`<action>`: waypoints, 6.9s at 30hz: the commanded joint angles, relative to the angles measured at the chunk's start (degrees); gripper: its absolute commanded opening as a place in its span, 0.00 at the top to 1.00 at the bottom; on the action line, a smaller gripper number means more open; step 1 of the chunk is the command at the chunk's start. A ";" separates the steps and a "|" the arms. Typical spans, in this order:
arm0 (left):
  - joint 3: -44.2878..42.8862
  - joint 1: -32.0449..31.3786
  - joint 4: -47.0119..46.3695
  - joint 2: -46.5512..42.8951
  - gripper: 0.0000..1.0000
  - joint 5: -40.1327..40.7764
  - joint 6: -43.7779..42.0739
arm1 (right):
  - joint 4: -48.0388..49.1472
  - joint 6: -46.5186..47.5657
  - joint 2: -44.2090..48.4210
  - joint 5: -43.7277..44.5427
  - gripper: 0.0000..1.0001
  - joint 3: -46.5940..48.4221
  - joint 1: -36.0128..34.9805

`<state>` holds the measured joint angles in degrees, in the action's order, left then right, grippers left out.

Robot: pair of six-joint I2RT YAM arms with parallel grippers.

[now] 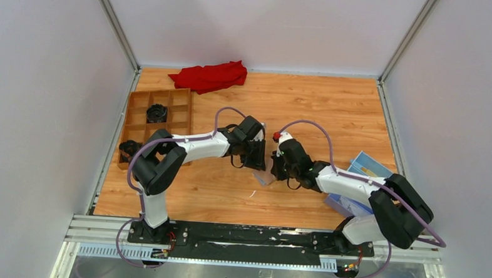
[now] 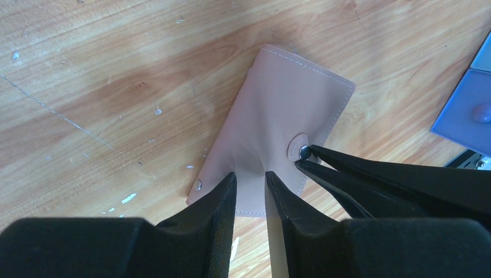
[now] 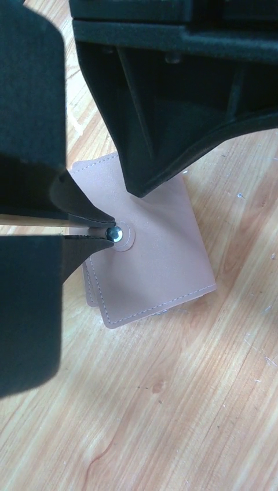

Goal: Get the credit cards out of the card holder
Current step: Open the card holder at the center of the board.

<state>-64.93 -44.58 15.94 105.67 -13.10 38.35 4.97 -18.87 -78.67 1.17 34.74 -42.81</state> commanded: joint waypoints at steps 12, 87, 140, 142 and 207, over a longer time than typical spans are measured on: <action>2.03 0.63 1.39 5.87 0.71 2.12 -0.25 | -4.24 -1.46 7.77 2.79 1.00 -4.77 0.05; -2.26 2.32 11.42 -21.91 0.58 13.96 -3.36 | -0.51 -17.25 11.68 -7.65 0.77 -10.56 -1.73; -15.17 -15.18 21.15 1.85 0.36 33.88 -27.16 | -21.35 -16.84 44.37 14.24 0.65 -18.12 3.66; -15.27 -15.18 21.15 1.49 0.43 35.16 -27.34 | -20.58 -17.74 43.87 12.92 0.65 -18.19 3.68; -9.48 -0.51 20.27 -1.30 1.00 8.71 -13.47 | 11.71 -40.89 -6.42 -9.35 0.88 -5.33 5.69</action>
<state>-75.40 -45.47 34.98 104.51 -3.66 25.28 15.25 -58.59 -84.20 -8.58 30.41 -38.24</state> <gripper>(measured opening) 0.011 0.220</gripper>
